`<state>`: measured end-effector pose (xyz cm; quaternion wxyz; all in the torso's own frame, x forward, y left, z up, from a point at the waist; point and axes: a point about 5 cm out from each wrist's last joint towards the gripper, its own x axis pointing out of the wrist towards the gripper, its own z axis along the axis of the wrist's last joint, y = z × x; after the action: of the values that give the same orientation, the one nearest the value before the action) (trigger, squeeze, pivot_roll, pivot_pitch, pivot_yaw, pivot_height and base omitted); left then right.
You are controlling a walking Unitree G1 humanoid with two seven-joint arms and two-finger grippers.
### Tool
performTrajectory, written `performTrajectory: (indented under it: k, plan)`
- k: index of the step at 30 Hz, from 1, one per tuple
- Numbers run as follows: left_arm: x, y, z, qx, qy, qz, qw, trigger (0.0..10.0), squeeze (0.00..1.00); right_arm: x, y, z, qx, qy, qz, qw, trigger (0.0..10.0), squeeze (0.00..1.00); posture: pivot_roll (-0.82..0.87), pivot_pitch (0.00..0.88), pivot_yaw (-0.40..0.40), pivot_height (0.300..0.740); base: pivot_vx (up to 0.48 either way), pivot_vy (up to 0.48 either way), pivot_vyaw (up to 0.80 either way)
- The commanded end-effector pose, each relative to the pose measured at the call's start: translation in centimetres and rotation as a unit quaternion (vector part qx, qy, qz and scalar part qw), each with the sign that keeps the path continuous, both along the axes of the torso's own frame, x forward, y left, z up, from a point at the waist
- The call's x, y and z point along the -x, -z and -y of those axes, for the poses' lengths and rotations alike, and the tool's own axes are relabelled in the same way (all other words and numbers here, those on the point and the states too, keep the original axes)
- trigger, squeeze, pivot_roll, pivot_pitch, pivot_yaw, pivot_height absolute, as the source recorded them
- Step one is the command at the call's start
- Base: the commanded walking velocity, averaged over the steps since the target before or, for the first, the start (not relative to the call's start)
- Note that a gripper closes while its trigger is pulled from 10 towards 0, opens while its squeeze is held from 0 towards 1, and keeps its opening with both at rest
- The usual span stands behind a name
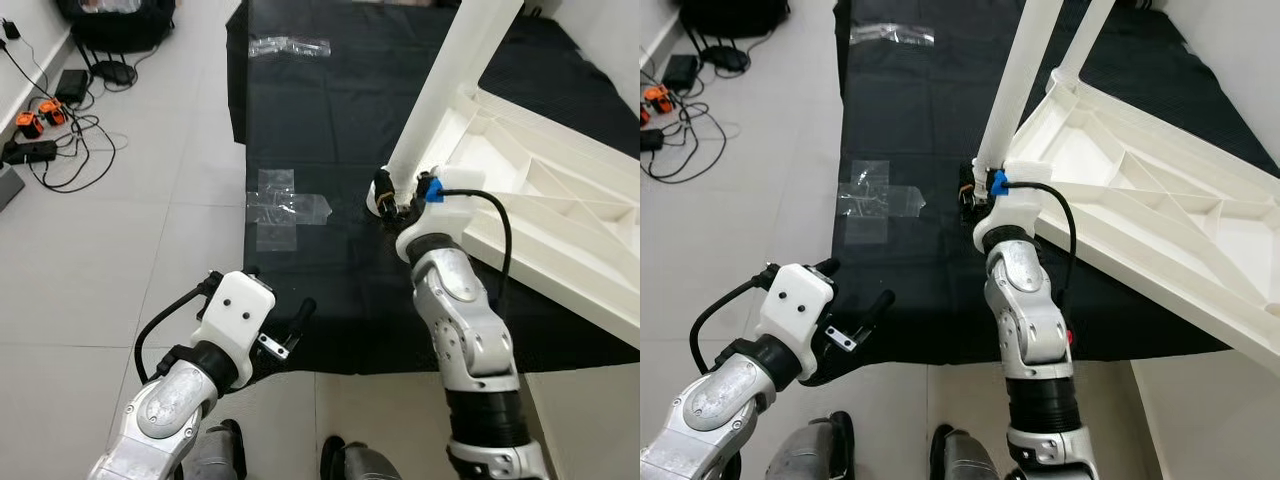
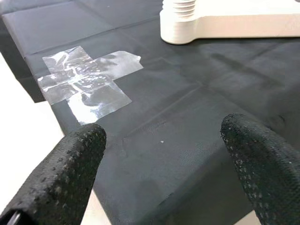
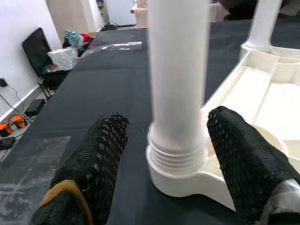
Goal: Building children table
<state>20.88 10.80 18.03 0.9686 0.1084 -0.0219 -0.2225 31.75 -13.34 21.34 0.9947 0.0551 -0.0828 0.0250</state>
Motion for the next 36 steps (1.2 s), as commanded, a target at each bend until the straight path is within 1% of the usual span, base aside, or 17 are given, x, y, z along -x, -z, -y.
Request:
performTrajectory:
  k: [1,3,4,5,7,11,13,16,23,25,26,28,29,31,32,35,36]
  plan:
    - [0.3,0.6,0.3,0.005,0.003,-0.010,1.000,10.0,0.00,0.8,1.1,0.5,0.013,-0.008,-0.015,1.000,10.0,0.00,0.08,0.175,-0.107,0.740,0.000,0.000,0.00]
    - [0.4,0.8,0.3,0.010,-0.001,-0.014,1.000,10.0,0.00,1.1,1.8,0.6,0.011,-0.021,-0.026,0.999,10.0,0.00,0.07,0.170,-0.103,0.740,0.000,0.000,0.00]
    - [0.6,1.0,0.4,0.014,-0.009,-0.017,1.000,10.0,0.00,1.7,3.0,1.1,0.023,-0.031,-0.034,0.999,10.0,0.00,0.07,0.165,-0.101,0.740,0.000,0.000,0.00]
    - [0.6,1.0,0.4,0.014,-0.009,-0.017,1.000,10.0,0.00,1.7,3.0,1.1,0.023,-0.031,-0.034,0.999,10.0,0.00,0.07,0.165,-0.101,0.740,0.000,0.000,0.00]
    - [0.8,1.4,0.5,0.022,-0.022,-0.023,0.999,10.0,0.00,2.5,4.5,1.7,0.046,-0.041,-0.040,0.997,10.0,0.00,0.07,0.160,-0.102,0.740,0.000,0.000,0.00]
    - [0.8,1.6,0.4,0.029,-0.035,-0.029,0.999,10.0,0.00,3.0,5.3,2.0,0.061,-0.044,-0.042,0.996,10.0,0.00,0.07,0.155,-0.099,0.740,0.000,0.000,0.00]
    - [0.9,2.0,0.3,0.031,-0.048,-0.032,0.998,10.0,0.00,3.8,6.2,1.9,0.077,-0.058,-0.054,0.994,10.0,0.00,0.07,0.148,-0.099,0.740,0.000,0.000,0.00]
    - [1.1,2.3,0.1,0.037,-0.058,-0.039,0.997,10.0,0.00,4.6,6.8,1.6,0.076,-0.075,-0.068,0.992,10.0,0.00,0.07,0.144,-0.098,0.740,0.000,0.000,0.00]
    - [1.8,3.4,0.2,0.050,-0.072,-0.061,0.994,10.0,0.00,5.2,7.3,1.5,0.073,-0.069,-0.083,0.991,10.0,0.00,0.07,0.127,-0.090,0.740,0.000,0.000,-0.69]
    - [1.9,3.7,0.2,0.057,-0.078,-0.069,0.993,10.0,0.00,5.3,7.8,1.4,0.080,-0.069,-0.098,0.990,10.0,0.00,0.07,0.123,-0.091,0.740,0.000,0.000,-0.79]
    - [2.1,4.1,0.2,0.061,-0.083,-0.077,0.992,10.0,0.00,5.7,8.4,1.0,0.079,-0.095,-0.115,0.986,10.0,0.00,0.07,0.116,-0.090,0.740,0.000,0.000,-0.72]
    - [2.2,4.2,0.2,0.061,-0.084,-0.078,0.991,10.0,0.00,5.9,8.5,1.0,0.078,-0.102,-0.118,0.985,10.0,0.00,0.07,0.116,-0.090,0.740,0.000,0.000,-0.72]
    - [2.5,4.4,0.2,0.063,-0.087,-0.085,0.991,10.0,0.00,6.4,8.9,0.6,0.101,-0.116,-0.122,0.980,10.0,0.00,0.07,0.111,-0.097,0.740,0.000,0.000,0.00]
    - [2.5,4.5,0.2,0.064,-0.088,-0.086,0.990,10.0,0.00,6.5,8.9,0.5,0.108,-0.119,-0.123,0.979,10.0,0.00,0.07,0.111,-0.097,0.740,0.000,0.000,0.00]
    - [2.7,4.6,0.1,0.063,-0.090,-0.088,0.990,10.0,0.00,6.9,8.8,0.1,0.111,-0.135,-0.118,0.977,10.0,0.00,0.07,0.105,-0.097,0.740,0.000,0.000,0.00]
    - [2.8,4.7,0.0,0.061,-0.097,-0.087,0.990,10.0,0.00,7.5,8.8,-0.5,0.112,-0.149,-0.118,0.975,10.0,0.00,0.07,0.093,-0.098,0.740,0.000,0.000,0.00]
    - [2.8,4.7,0.0,0.061,-0.099,-0.086,0.990,10.0,0.00,7.9,8.6,-1.0,0.098,-0.165,-0.110,0.975,10.0,0.00,0.07,0.084,-0.099,0.740,0.000,0.000,0.00]
